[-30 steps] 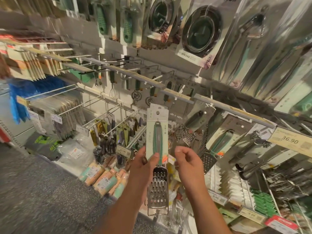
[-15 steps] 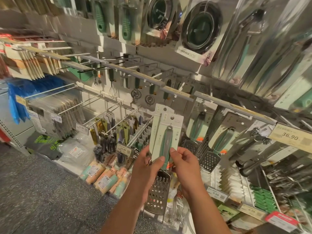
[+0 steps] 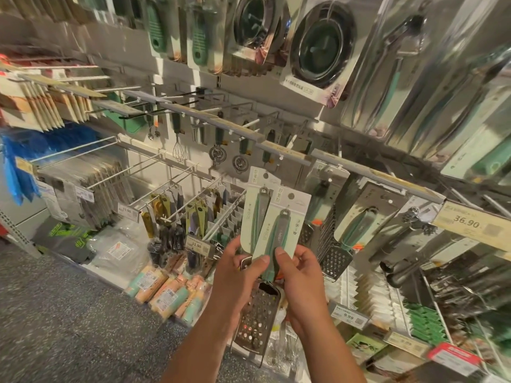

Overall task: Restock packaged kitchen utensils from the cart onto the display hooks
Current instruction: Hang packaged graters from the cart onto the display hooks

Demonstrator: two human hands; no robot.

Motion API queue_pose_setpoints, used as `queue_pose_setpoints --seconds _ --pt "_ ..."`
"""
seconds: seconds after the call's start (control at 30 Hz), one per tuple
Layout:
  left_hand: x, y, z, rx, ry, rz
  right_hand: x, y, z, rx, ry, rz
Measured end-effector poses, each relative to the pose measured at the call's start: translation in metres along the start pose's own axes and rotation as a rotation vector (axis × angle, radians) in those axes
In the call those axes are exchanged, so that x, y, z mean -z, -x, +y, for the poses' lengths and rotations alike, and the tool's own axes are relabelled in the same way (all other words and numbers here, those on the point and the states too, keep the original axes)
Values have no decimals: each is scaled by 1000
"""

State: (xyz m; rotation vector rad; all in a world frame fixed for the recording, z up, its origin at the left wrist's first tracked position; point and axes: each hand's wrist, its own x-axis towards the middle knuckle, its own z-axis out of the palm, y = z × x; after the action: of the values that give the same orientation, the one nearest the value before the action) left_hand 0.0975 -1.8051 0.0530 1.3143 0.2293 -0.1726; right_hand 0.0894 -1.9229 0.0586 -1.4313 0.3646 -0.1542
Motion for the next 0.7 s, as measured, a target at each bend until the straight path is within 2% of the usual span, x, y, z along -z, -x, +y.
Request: queue_pose_setpoints --seconds 0.37,0.7 --pt "6 -10 -4 42 81 47 24 -2 -23 168 -77 102" --pt "10 -7 1 23 36 36 24 -17 -33 155 -66 237"
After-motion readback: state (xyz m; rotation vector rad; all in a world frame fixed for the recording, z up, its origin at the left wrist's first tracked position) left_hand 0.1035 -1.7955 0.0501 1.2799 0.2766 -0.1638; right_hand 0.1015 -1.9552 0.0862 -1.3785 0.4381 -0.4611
